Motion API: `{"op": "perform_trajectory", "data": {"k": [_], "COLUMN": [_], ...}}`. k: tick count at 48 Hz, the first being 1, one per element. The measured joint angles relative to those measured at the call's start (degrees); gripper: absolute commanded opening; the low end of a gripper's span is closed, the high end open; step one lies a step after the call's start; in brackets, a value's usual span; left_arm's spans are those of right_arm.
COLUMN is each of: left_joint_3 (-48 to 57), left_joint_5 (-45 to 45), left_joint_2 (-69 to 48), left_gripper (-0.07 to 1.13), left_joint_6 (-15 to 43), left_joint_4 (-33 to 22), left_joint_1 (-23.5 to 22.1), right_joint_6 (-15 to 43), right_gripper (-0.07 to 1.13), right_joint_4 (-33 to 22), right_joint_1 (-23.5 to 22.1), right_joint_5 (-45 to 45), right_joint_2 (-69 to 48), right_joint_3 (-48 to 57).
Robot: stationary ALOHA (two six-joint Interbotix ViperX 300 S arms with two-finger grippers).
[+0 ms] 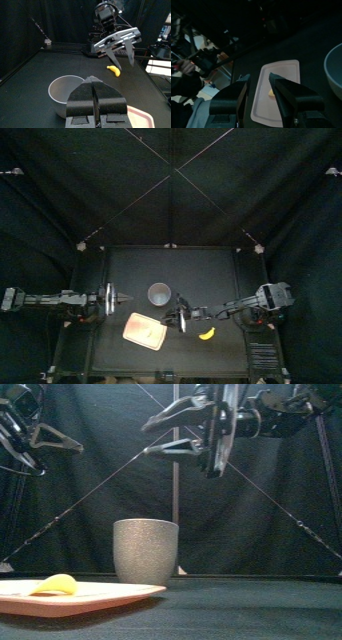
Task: Pick the chip then place it on the pink plate
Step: Drop chip on the pink plate and return to neutral
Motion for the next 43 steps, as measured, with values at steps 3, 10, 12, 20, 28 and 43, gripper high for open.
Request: {"op": "perform_trajectory", "data": {"k": [3,10,12,20,28,43], "left_joint_3": [0.0,0.0,0.0,0.0,0.1,0.0], "left_joint_5": [0.0,0.0,0.0,1.4,2.2,2.3], "left_joint_2": [-0.1,-0.1,-0.1,-0.1,-0.1,-0.1], "left_gripper": [0.04,0.04,0.04,0.04,0.04,0.04], "left_joint_6": [0.0,0.0,0.0,0.1,0.1,0.4], "left_joint_4": [-0.1,-0.1,-0.1,-0.1,-0.1,-0.1], "left_joint_1": [0.0,0.0,0.0,-0.1,0.0,0.1], "right_joint_6": [-0.1,-0.2,-0.3,-1.8,-2.6,-2.4], "right_gripper": [0.76,0.76,0.76,0.76,0.76,0.76], "right_joint_4": [-0.9,-4.7,-6.6,-17.1,-28.6,-32.4], "right_joint_1": [-1.1,-4.0,-4.9,-9.6,-15.7,-19.9], "right_joint_5": [-2.2,-3.5,-3.6,-3.5,-2.2,-1.2], "right_joint_2": [-3.8,-11.9,-14.2,-23.3,-32.9,-40.9], "right_joint_3": [4.0,12.0,14.0,21.2,26.0,28.2]}}
